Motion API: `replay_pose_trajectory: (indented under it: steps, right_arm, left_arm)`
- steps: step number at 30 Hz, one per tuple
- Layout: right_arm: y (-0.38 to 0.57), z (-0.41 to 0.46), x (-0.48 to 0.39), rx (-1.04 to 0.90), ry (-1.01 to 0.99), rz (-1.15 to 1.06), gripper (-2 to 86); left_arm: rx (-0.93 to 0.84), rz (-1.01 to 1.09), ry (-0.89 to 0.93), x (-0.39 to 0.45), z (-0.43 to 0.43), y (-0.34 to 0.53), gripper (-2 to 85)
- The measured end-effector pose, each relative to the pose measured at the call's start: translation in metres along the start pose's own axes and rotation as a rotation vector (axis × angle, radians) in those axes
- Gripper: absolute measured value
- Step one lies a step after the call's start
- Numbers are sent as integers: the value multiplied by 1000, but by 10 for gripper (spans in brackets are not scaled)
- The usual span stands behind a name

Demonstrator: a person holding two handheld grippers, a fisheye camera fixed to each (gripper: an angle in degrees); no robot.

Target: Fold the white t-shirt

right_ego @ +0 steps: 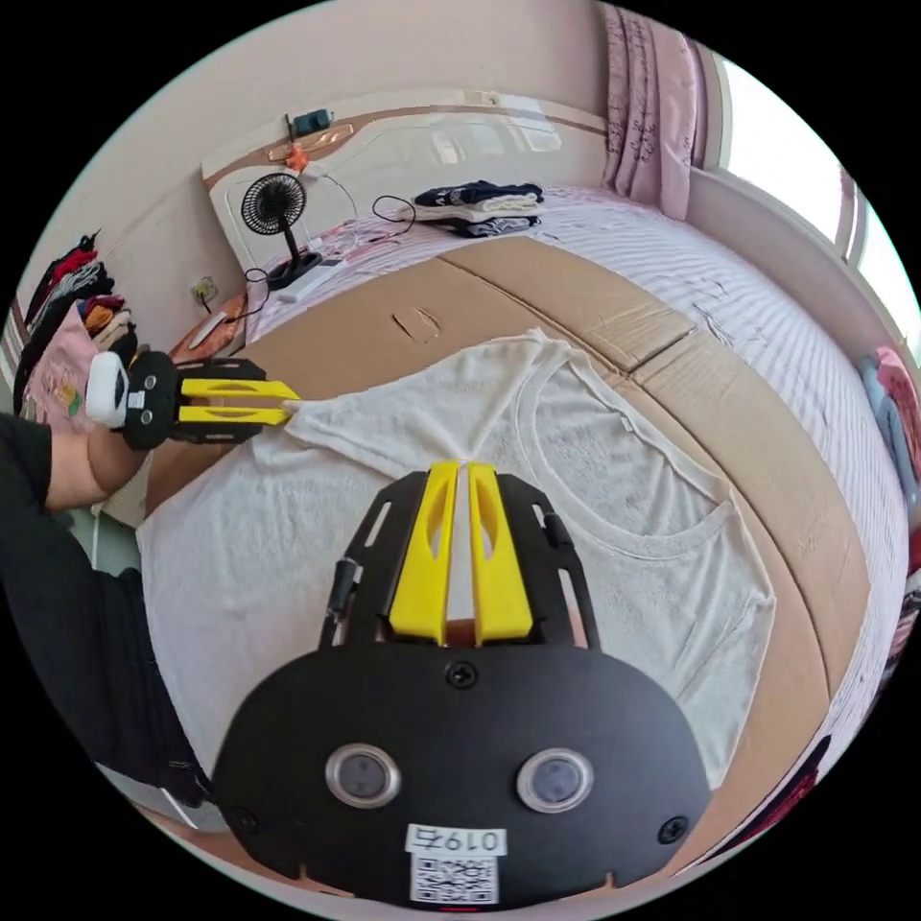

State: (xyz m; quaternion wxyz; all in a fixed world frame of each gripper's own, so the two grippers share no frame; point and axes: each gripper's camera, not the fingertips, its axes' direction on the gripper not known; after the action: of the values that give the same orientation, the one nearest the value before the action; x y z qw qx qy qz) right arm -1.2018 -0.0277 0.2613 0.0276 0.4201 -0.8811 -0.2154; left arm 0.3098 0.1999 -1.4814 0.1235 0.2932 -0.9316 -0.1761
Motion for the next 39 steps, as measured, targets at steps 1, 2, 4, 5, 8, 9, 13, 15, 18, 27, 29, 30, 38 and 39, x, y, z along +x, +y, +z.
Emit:
replay_pose_trajectory:
  steps: [1,2,4,5,8,9,13,15,18,27,29,30,38,39]
  right_arm:
    - [-2,1,2,-15,-5,34,48]
    - [-6,2,5,-46,-33,81,63]
    - [-6,-6,4,-45,-66,137,73]
    - [-3,-17,-1,-4,-76,164,74]
    - [8,-50,-23,101,-50,177,69]
    - [12,-59,-32,131,-43,177,68]
    - [15,-67,-39,127,-6,250,59]
    - [11,-70,-34,111,0,286,43]
    - [0,-75,-19,169,-76,302,28]
    - [-38,-79,27,157,-210,242,13]
    - [-40,-73,30,148,-182,260,27]
    - [-43,-70,33,152,-174,268,45]
    - [-122,-60,88,121,-183,213,56]
    - [-134,-56,95,106,-164,210,55]
  left_arm:
    - [-6,-4,3,-7,7,0,11]
    - [-8,-3,3,-11,10,1,11]
    - [-4,-30,20,-33,20,7,11]
    - [-2,-45,30,-40,22,9,11]
    - [52,-162,136,-91,31,22,11]
    - [89,-225,190,-115,37,25,11]
    - [184,-332,433,-194,69,11,14]
    - [193,-364,473,-221,89,-4,18]
    - [184,-421,535,-264,140,-42,31]
    - [-23,-556,851,-368,337,-158,71]
    - [-19,-590,902,-387,361,-170,74]
    - [-16,-601,940,-397,375,-179,75]
    - [-170,-530,1009,-427,451,-236,79]
    - [-191,-520,1006,-430,460,-242,77]
